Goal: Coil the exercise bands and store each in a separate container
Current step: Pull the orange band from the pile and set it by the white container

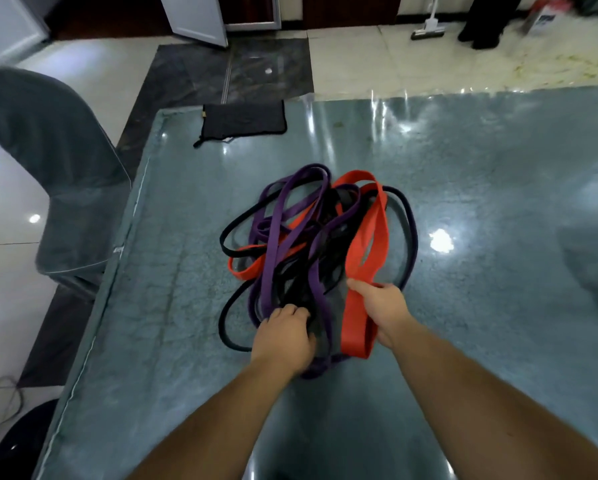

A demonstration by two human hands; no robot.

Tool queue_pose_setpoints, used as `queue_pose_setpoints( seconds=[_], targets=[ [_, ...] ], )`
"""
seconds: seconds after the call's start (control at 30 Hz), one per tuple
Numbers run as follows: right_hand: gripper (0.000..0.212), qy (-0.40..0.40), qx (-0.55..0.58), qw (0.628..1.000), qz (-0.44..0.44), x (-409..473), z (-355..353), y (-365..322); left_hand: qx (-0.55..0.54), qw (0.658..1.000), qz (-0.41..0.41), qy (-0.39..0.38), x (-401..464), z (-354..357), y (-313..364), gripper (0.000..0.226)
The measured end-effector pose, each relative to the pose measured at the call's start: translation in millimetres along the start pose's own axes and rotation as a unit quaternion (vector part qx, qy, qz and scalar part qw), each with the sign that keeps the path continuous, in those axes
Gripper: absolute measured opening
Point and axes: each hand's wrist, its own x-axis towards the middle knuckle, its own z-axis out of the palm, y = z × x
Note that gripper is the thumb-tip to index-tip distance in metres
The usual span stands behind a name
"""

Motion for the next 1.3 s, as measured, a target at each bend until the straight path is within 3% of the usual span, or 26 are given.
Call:
queue_pose_setpoints(
  seconds=[0.27, 0.43, 0.5, 0.6, 0.63, 0.7, 0.83, 0.9, 1.0, 1.07, 1.13, 1.3],
  targets=[
    [0.003, -0.049, 0.014, 0.997, -0.065, -18, -74, -29, -0.084, 0.996, -0.018, 0.031, -3, -2, 63, 0.04],
    [0.009, -0.138, 0.04, 0.982, -0.125, -52, -135, -66, -0.264, 0.962, -0.065, 0.031, 2, -16, 128, 0.033],
    [0.012, -0.187, 0.03, 0.97, -0.15, -70, -157, -76, -0.437, 0.891, -0.122, 0.016, 4, -26, 160, 0.039],
    [0.019, -0.28, 0.008, 0.948, -0.154, -97, -187, -81, -0.684, 0.703, -0.191, -0.024, 4, -37, 198, 0.059],
    [0.019, -0.307, -0.002, 0.94, -0.147, -103, -197, -79, -0.723, 0.663, -0.192, -0.037, 3, -39, 205, 0.066],
    [0.023, -0.351, -0.033, 0.927, -0.13, -112, -216, -70, -0.754, 0.629, -0.175, -0.066, 0, -39, 215, 0.069],
    [0.024, -0.412, -0.175, 0.889, -0.095, -116, -243, -50, -0.77, 0.615, -0.156, -0.065, -11, -34, 236, 0.034],
    [0.035, -0.428, -0.236, 0.87, -0.069, -112, -250, -42, -0.748, 0.647, -0.146, -0.022, -16, -32, 246, 0.02],
    [0.051, -0.403, -0.108, 0.908, 0.044, -95, -253, -36, -0.714, 0.692, -0.099, 0.035, -28, -42, 250, 0.016],
    [0.041, -0.349, -0.01, 0.934, 0.076, -77, -246, -43, -0.697, 0.714, -0.053, 0.042, -38, -50, 251, 0.017],
    [0.04, -0.288, 0.018, 0.955, 0.07, -67, -231, -59, -0.677, 0.735, -0.009, 0.038, -49, -56, 252, 0.02],
    [0.072, -0.316, 0.032, 0.945, 0.082, -66, -187, -107, -0.657, 0.745, 0.105, -0.053, -72, -61, 237, 0.029]
  ],
)
